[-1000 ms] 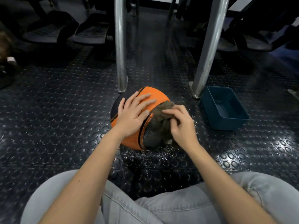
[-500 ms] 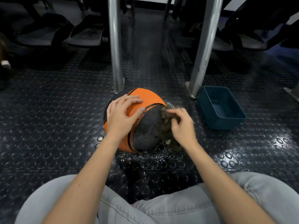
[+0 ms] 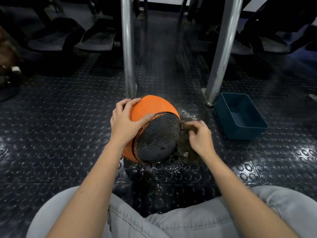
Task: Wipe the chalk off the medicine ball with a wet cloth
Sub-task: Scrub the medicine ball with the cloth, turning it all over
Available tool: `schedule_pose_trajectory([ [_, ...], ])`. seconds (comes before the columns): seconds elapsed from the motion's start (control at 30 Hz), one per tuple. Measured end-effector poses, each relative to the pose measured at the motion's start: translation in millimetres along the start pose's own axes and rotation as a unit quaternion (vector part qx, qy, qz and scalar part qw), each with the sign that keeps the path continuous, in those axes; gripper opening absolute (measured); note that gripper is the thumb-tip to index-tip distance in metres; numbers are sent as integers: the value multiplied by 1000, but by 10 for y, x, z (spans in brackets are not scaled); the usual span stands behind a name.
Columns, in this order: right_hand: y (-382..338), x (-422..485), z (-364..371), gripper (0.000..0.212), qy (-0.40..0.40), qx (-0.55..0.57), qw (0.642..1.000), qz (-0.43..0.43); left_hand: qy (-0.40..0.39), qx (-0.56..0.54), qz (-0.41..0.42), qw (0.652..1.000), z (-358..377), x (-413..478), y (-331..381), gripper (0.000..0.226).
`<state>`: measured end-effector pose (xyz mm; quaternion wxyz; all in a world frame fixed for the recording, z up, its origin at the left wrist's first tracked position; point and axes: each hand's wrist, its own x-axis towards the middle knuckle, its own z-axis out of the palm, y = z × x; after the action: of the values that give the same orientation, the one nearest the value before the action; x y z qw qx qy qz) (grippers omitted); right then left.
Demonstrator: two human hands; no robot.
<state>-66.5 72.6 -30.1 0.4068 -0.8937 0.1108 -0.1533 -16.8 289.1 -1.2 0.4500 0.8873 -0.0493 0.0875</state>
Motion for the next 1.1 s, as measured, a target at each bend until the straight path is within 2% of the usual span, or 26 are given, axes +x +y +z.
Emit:
schedule_pose_trajectory([
  [0.07,30,43,-70,35,25,-19,999,33,-20,-36,9,999,-24,1,-15,75],
  [0.17,-268,-38,-103,35,63,47,995,-67,-58,-91,14,994,-96,13,-63,71],
  [0.23,-390,-164,-71,35,46,74,985,-147,-91,-105,24,990,-140,29,-78,70],
  [0.3,-302,-267,-15,34,33,53,984,-168,-118,-106,39,987,-152,38,-46,67],
  [0.33,-200,-266,-4,34,33,43,989,-138,-123,-92,49,987,-147,40,-27,64],
  [0.43,53,-134,-70,35,25,-19,999,37,-105,-25,69,992,-98,17,25,58],
  [0.47,79,-93,-97,35,36,-29,997,57,-96,-13,65,993,-80,6,34,58],
  [0.5,45,-69,-119,35,58,-19,997,46,-89,-5,62,994,-65,-1,37,59],
  [0.57,-161,-88,-120,34,96,38,994,-41,-83,-4,52,995,-51,-7,23,61],
  [0.63,-311,-189,-52,34,64,79,984,-146,-78,-21,43,996,-54,0,8,61],
  [0.7,-269,-282,43,33,18,62,977,-202,-68,-21,40,997,-47,10,0,61],
  [0.77,-92,-236,63,33,20,30,985,-169,-59,-9,46,997,-28,14,21,61],
  [0.87,95,-140,-21,33,23,-47,999,1,-46,1,48,998,-13,-24,55,60],
  [0.9,89,-115,-43,34,31,-50,998,20,-41,-9,43,998,-24,-33,58,58],
  [0.93,25,-100,-56,35,50,-31,998,6,-33,-26,32,999,-43,-32,70,55],
  [1.0,-214,-118,-67,34,80,30,993,-85,-11,-47,0,999,-75,4,111,56],
  [1.07,-353,-199,-37,33,53,54,979,-188,3,10,-19,1000,-76,34,158,66],
  [1.1,-345,-247,-5,32,31,53,975,-213,6,35,-25,999,-72,45,164,67],
])
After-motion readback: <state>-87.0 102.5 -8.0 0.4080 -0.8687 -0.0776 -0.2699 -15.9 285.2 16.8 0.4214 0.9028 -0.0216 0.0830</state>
